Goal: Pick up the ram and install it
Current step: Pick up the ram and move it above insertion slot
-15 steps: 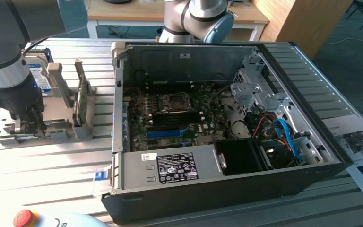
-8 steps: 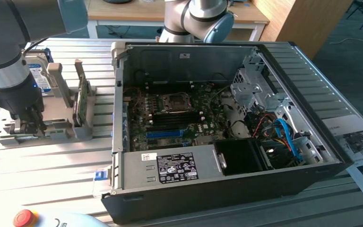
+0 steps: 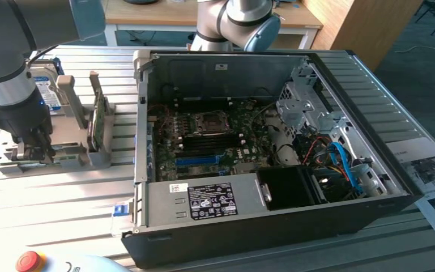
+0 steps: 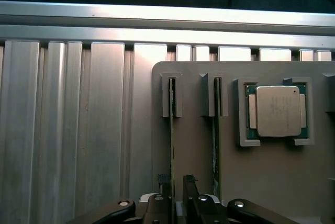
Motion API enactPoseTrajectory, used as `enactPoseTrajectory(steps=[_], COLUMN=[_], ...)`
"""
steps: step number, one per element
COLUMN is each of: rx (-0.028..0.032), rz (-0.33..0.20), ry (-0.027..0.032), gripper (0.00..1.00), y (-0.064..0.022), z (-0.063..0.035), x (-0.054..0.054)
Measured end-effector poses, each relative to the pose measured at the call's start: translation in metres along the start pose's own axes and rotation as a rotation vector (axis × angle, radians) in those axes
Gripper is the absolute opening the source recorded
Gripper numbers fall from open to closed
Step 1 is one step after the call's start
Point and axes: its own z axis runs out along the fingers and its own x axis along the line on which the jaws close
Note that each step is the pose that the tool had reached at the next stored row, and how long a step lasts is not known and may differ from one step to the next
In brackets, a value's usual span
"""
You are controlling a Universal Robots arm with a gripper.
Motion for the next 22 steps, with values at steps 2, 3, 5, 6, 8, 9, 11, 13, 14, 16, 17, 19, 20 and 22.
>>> enactPoseTrajectory(steps=[2,3,5,6,8,9,11,13,14,16,17,19,20,22], rx=[-0.0001,-0.0002,-0.0004,-0.0005,-0.0005,-0.0005,-0.0005,-0.0005,-0.0005,-0.0005,-0.0005,-0.0005,-0.0005,-0.0005], rz=[0.0,0.0,0.0,0.0,0.0,0.0,0.0,0.0,0.0,0.0,0.0,0.0,0.0,-0.001], ry=[0.0,-0.0001,-0.0001,-0.0001,-0.0001,-0.0001,-0.0001,-0.0001,-0.0001,-0.0001,-0.0001,-0.0001,-0.0001,0.0], gripper=[0.24,0.24,0.24,0.24,0.24,0.24,0.24,0.24,0.24,0.24,0.24,0.24,0.24,0.24], y=[0.0001,0.0,0.0001,0.0,0.0,0.0,-0.0022,-0.0024,-0.0025,-0.0025,-0.0025,-0.0026,-0.0026,-0.0026], z=[0.0,0.0,0.0,0.0,0.0,0.0,-0.0001,-0.0001,-0.0001,-0.0001,-0.0001,-0.0001,-0.0001,-0.0001], x=[0.0006,0.0008,0.0011,0.0012,0.0012,0.0012,0.0013,0.0013,0.0014,0.0014,0.0014,0.0014,0.0014,0.0014])
